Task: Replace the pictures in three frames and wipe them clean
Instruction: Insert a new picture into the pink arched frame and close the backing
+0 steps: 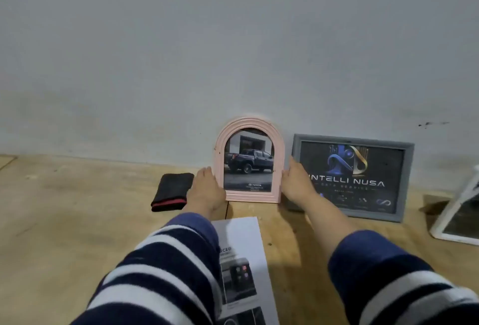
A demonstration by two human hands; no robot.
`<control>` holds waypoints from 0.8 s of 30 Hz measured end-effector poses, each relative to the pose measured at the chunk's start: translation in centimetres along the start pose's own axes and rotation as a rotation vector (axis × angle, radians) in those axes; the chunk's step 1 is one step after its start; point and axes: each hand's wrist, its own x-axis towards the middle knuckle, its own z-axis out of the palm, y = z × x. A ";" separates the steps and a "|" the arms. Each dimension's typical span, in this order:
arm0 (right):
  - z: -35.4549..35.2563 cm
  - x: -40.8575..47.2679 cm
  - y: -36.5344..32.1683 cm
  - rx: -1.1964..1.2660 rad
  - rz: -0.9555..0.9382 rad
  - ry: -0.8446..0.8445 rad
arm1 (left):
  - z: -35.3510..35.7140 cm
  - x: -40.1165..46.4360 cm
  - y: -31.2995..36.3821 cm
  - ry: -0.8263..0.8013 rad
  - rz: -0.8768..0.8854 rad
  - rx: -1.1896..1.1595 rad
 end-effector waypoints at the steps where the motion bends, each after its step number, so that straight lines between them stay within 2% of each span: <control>1: 0.2 0.9 0.2 0.025 0.000 0.020 | 0.3 0.6 0.2 -0.002 -0.031 -0.087; 6: 1.3 3.3 0.2 0.061 0.053 -0.005 | 1.9 2.8 0.9 0.006 -0.169 -0.307; 12: 2.6 5.4 0.3 0.175 0.140 0.040 | 3.3 4.5 1.1 0.018 -0.255 -0.449; 20: 0.7 4.6 -1.4 0.282 0.069 0.148 | 1.6 2.0 2.7 0.076 -0.357 -0.671; 24: -1.5 2.2 -2.2 0.357 0.035 0.117 | 0.9 -0.1 2.6 0.058 -0.333 -0.725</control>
